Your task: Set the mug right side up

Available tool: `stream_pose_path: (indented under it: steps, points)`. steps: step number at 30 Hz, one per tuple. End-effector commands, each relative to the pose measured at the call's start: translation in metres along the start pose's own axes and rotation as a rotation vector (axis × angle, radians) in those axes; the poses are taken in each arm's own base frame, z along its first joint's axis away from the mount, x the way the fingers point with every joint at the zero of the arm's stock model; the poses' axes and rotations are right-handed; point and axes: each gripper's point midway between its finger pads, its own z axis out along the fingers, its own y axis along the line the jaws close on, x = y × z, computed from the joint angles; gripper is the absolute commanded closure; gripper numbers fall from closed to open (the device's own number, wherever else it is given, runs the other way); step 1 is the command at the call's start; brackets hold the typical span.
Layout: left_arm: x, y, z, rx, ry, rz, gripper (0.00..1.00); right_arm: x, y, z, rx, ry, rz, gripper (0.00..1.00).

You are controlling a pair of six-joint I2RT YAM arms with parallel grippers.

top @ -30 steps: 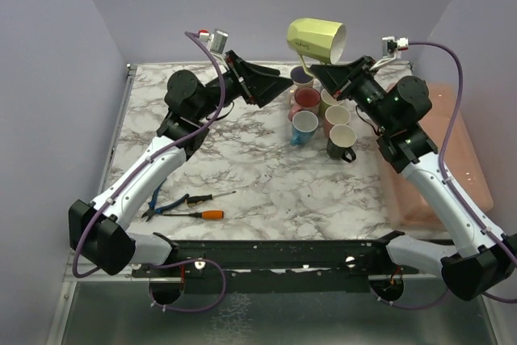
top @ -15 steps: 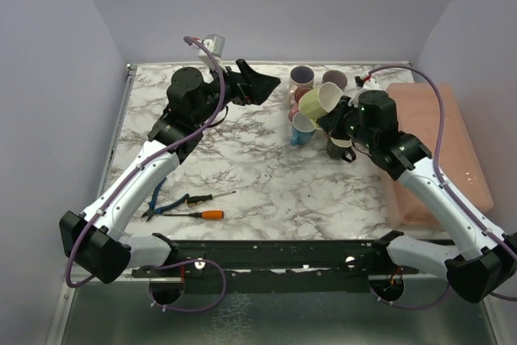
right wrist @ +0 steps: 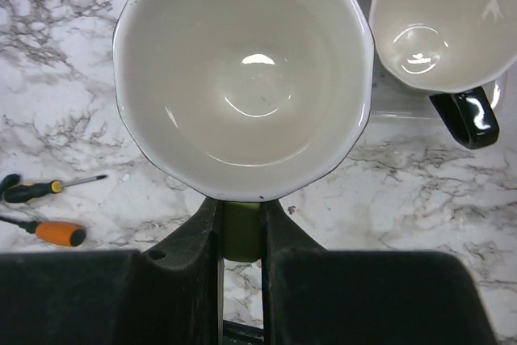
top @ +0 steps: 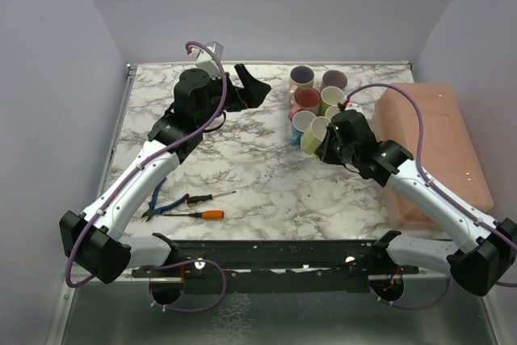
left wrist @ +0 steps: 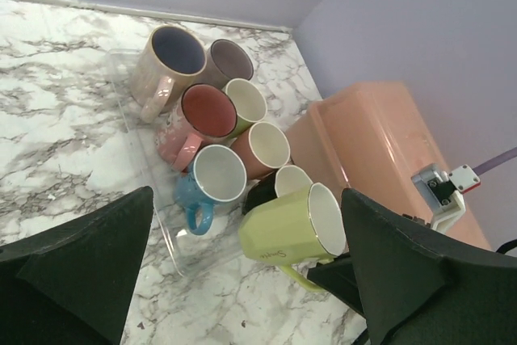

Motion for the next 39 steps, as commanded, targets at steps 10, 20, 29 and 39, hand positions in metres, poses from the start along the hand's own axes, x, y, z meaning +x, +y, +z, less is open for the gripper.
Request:
stream_pose_path:
  steps: [10,20,29,39]
  points:
    - [0.001,0.018,-0.004,-0.107,0.013,0.024,0.02,-0.012,-0.007,0.027,0.125,-0.057,0.026,0.99]
    - [0.003,0.029,-0.005,-0.164,0.029,0.051,0.02,0.004,-0.012,0.054,0.161,-0.041,0.074,1.0]
    - [0.004,0.034,-0.005,-0.186,0.045,0.067,0.02,0.013,-0.017,0.073,0.201,-0.045,0.081,0.99]
    - [0.003,0.041,-0.006,-0.214,0.046,0.081,0.02,0.032,-0.019,0.091,0.239,0.014,0.002,0.99]
